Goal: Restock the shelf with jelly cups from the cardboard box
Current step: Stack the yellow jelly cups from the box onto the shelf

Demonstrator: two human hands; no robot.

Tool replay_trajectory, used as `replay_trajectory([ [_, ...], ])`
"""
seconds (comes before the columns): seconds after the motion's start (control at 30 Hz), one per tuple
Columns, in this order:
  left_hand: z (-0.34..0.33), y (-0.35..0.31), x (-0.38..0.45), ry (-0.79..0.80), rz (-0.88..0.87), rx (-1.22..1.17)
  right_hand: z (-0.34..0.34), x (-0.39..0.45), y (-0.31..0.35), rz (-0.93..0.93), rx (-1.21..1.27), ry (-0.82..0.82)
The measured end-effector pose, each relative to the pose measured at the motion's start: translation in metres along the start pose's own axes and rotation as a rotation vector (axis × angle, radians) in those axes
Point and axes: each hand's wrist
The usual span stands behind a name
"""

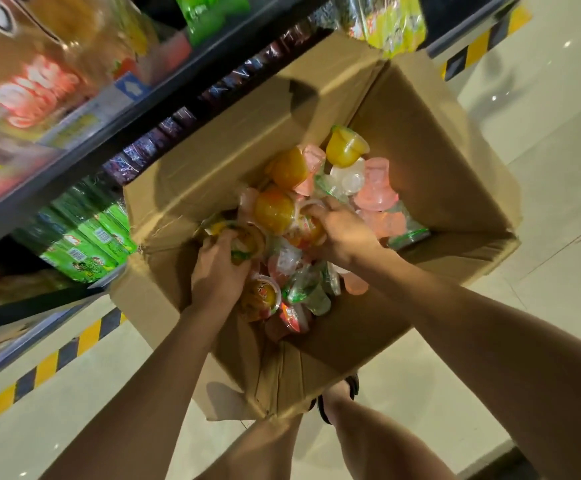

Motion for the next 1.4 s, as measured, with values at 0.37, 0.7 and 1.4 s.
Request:
replay_trajectory([
  [0.37, 0.079, -0.068, -0.072, 0.019, -0.049, -0.045, 0.126, -0.089, 0.002, -0.057, 0.358, 0.04],
  [0.7, 0.239, -0.168, -0.161, -0.073, -0.197, -0.135, 0.335, -0.194, 0.061, 0.054, 0.365, -0.148],
  [1.4, 0.529, -0.33, -0.41, -0.597, -0.676, -0.459, 0.668, -0.451, 0.243, 0.661, 0.287, -0.505],
])
Point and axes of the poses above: each hand's wrist, its own x-axis towards the middle knuckle, its own z-axis out of the back of the hand, y = z × x, and after that the axes turned 8 degrees about -x, right-handed
